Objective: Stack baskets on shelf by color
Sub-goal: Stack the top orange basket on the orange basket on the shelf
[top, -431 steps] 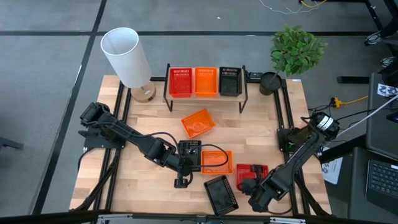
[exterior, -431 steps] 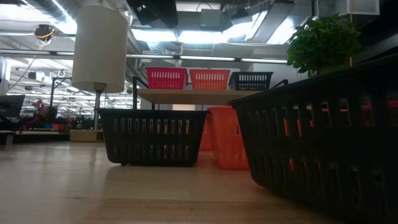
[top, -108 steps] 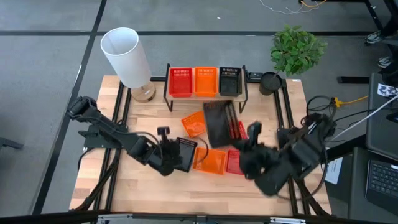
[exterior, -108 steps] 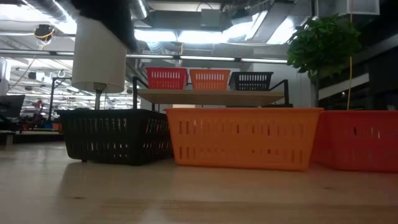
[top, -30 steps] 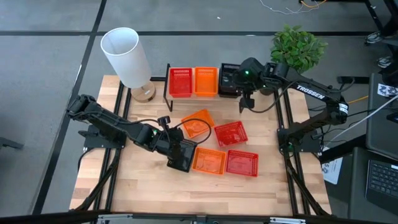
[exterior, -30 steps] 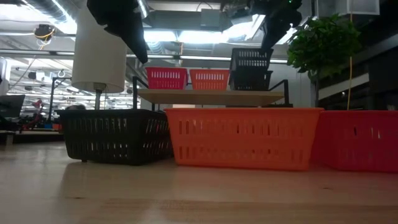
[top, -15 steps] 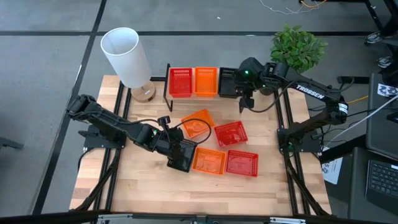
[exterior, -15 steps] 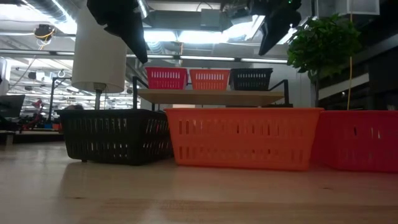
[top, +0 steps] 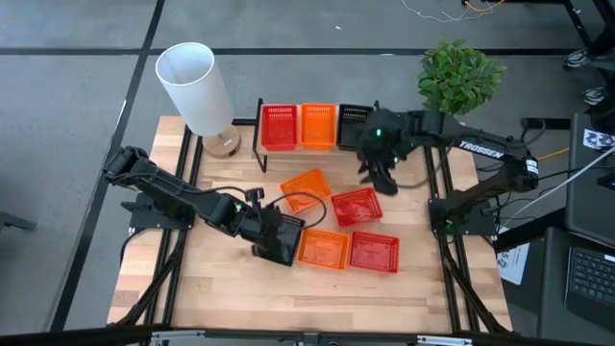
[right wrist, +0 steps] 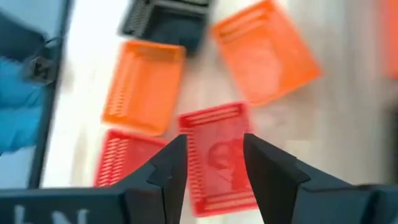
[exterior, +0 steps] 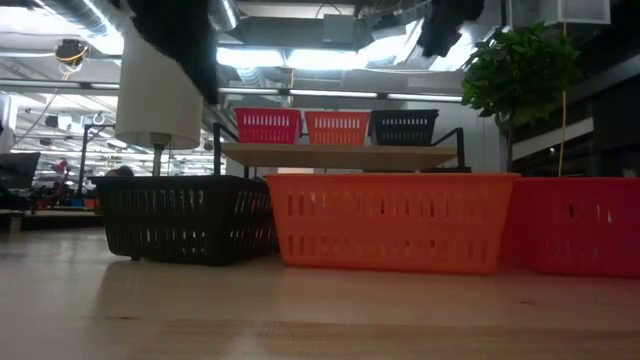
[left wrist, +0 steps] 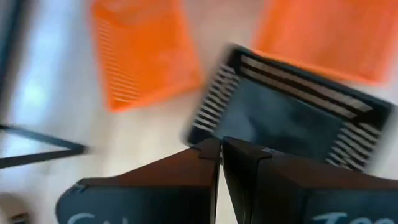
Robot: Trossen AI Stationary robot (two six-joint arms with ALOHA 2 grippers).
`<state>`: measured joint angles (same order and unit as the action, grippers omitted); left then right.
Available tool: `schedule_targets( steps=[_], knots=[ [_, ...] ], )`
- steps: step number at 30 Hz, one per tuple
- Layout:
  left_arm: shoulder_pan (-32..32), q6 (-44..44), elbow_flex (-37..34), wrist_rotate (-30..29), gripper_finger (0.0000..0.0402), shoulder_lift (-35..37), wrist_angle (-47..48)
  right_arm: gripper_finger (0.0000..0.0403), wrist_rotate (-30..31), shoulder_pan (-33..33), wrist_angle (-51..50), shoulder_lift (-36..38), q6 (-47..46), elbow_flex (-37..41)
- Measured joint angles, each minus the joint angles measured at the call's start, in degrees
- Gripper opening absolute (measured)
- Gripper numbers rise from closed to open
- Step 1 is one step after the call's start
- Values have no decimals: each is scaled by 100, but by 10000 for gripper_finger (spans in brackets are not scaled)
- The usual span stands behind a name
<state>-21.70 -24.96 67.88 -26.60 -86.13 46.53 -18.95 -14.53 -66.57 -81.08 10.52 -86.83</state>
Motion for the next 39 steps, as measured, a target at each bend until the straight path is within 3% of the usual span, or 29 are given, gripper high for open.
schedule_targets(
  steps=[9, 14, 22, 28, 35, 39],
  knots=[
    [-588, -469, -2, 1842, 11, -442, -468, 146, 160, 1145, -638, 15, -395, 0],
    [-879, -656, -2, 1765, 11, -782, -642, 145, 573, 1639, -310, -35, -907, 2],
    [-768, -558, -2, 625, 12, -809, -1174, 145, 867, 2251, -1010, -35, -1234, 2],
    [106, 1125, -2, 606, 12, -781, -1222, 145, 1775, 2527, -1429, 29, -1911, 2],
    [873, 3870, 4, 612, 12, -752, -991, 145, 1800, 2844, -1521, 35, -2248, 2],
    [1135, 4733, 4, 485, 12, -753, -788, 145, 1800, 3034, -1513, 35, -2249, 2]
  ],
)
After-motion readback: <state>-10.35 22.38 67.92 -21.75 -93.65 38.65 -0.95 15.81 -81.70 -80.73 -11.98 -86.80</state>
